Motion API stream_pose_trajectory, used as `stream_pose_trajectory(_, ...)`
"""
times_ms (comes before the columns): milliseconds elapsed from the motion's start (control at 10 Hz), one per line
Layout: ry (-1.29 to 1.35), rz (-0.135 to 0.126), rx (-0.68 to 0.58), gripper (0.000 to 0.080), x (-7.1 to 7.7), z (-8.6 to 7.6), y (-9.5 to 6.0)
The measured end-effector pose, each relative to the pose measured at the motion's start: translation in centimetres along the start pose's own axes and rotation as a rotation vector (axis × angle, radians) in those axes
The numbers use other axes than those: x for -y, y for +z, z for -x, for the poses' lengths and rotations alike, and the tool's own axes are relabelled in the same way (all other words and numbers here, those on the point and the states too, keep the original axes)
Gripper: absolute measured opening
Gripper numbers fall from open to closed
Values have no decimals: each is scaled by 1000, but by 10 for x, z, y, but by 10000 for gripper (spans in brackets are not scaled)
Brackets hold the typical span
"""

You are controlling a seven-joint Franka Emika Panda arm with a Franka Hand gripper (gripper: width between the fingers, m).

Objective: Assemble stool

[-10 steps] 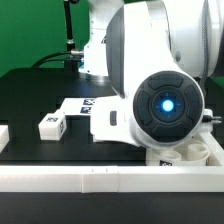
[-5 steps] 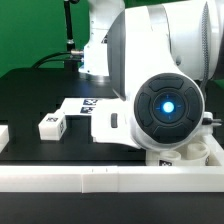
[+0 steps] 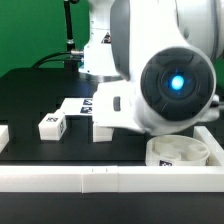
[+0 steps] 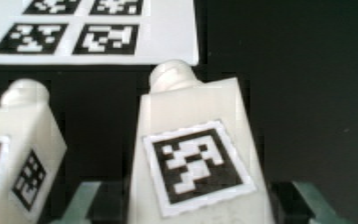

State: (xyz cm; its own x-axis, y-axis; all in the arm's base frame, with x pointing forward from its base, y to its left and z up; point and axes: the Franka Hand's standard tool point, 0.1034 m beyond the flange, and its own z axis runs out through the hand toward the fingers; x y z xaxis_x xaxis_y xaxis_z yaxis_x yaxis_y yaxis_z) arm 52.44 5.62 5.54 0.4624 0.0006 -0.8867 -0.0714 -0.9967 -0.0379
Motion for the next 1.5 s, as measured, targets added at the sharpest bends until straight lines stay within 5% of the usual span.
stream_pose_trajectory(200,-9,3,-14,325,4,35,-26)
stream_pose_trajectory(700,-19,-3,-122,325,9,29,-38)
stream_pose_trajectory(800,-24,-11,-250,325,12,18,-52)
stream_pose_trajectory(1100,-55,-20,-553,325,19,23,-80)
stream_pose_trajectory(1500,-52,-34,-970,325,21,19,-95)
